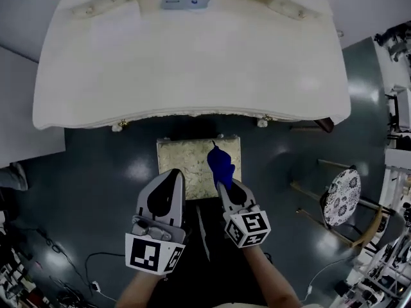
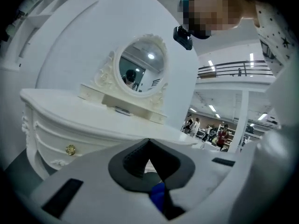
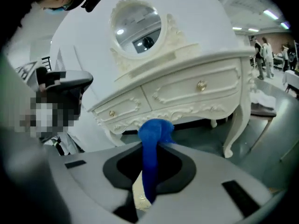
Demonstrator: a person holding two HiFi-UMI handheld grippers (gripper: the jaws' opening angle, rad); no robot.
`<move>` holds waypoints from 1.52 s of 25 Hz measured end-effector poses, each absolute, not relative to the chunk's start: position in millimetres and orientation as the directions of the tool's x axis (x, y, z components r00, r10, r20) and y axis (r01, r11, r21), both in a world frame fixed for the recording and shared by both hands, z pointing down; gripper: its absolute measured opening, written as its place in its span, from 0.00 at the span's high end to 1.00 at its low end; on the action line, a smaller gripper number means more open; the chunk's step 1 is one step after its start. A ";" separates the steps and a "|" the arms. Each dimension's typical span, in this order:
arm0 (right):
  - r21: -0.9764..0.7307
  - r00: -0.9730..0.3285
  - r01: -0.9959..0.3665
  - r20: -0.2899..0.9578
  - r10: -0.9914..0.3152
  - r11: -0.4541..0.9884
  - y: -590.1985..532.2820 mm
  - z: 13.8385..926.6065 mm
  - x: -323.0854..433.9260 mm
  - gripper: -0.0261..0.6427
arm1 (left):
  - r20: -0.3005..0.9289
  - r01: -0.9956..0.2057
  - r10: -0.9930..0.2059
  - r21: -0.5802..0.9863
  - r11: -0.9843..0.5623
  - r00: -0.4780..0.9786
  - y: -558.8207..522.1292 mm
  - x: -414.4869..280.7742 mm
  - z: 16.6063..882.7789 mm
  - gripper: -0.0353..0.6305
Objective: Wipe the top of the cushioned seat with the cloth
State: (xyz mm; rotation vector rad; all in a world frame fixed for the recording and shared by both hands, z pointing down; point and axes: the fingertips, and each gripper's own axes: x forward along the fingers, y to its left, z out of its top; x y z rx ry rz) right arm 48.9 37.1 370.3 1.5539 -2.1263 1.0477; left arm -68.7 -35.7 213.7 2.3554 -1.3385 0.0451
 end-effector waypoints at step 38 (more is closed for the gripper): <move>-0.247 -0.403 -0.904 0.228 -0.886 0.348 63.1 27.9 172.0 0.87 | 0.037 -0.841 -0.859 0.229 -0.490 0.511 51.4 19.2 -30.0 0.93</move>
